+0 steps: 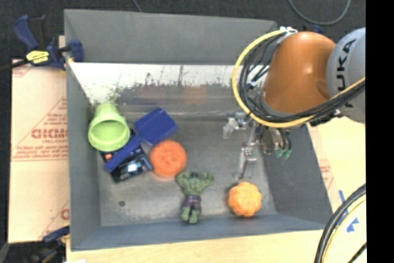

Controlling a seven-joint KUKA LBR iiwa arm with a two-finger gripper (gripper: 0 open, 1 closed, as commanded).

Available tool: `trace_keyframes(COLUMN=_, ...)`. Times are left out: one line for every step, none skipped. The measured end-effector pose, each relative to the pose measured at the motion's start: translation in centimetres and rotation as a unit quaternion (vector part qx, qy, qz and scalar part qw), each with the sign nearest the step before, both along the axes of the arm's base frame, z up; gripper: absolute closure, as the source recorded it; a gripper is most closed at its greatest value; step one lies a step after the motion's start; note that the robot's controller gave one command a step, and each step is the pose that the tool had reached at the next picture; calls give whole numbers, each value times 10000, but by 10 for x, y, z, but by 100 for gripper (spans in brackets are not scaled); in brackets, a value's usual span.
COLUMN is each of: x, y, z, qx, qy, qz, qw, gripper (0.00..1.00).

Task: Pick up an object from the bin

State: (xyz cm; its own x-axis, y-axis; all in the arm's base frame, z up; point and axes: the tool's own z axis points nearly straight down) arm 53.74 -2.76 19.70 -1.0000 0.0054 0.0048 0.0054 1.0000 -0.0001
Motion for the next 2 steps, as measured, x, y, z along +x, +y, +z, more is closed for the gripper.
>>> trace_keyframes(x=2, y=0, z=5, qx=-4, qy=-42, qz=7, qw=10000, gripper=0)
trace_keyframes(x=8, y=45, z=-75, qx=-5, qy=-55, qz=1212, qw=9926, gripper=0)
